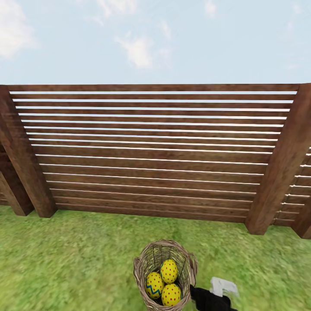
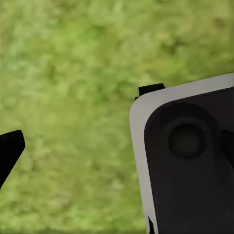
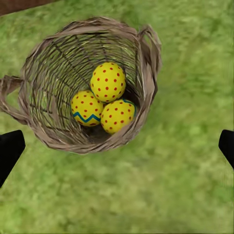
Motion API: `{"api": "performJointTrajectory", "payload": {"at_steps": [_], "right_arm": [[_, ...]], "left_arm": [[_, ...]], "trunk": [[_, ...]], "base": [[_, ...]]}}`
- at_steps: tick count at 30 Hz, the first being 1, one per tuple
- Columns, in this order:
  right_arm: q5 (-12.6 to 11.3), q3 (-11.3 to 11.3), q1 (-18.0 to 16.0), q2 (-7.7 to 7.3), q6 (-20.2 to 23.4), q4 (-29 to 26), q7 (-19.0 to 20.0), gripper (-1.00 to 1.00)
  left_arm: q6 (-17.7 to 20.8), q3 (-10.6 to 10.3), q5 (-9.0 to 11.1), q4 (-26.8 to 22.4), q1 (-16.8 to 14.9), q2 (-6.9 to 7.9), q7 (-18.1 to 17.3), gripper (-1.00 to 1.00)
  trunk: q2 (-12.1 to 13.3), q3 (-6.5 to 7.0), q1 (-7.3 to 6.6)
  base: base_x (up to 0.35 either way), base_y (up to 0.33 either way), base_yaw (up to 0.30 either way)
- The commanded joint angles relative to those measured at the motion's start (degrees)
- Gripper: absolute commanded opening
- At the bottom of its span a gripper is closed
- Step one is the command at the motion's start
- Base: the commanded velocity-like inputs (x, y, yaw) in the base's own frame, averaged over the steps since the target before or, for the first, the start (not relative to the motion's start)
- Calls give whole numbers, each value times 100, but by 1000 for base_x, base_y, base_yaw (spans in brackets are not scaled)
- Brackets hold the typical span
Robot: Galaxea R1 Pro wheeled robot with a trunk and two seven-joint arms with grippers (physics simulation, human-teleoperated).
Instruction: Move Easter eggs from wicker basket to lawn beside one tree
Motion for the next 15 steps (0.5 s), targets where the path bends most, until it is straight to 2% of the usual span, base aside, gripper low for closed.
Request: {"api": "performJointTrajectory", "payload": {"at_steps": [1,3,7,12,15], "right_arm": [[-111,5,-102,1,95,-8,-56,100],[-331,8,-376,1,376,-9,-80,100],[-565,9,-691,1,679,-9,-193,100],[-771,7,-1080,1,880,2,-648,100],[-867,6,-1392,1,931,67,-1088,100]], "left_arm": [[-20,-41,-10,2,-3,2,8,100],[-21,-38,-10,0,-3,3,8,100],[-22,-35,-10,-1,-3,-2,8,100],[-23,-33,-7,-1,-3,-3,8,100],[-18,-7,5,-1,-3,-5,8,100]], "trunk": [[-3,-5,0],[-3,-5,0],[-3,-5,0],[-3,-5,0],[-3,-5,0]], "base": [[0,0,0],[0,0,0],[0,0,0],[0,0,0],[0,0,0]]}}
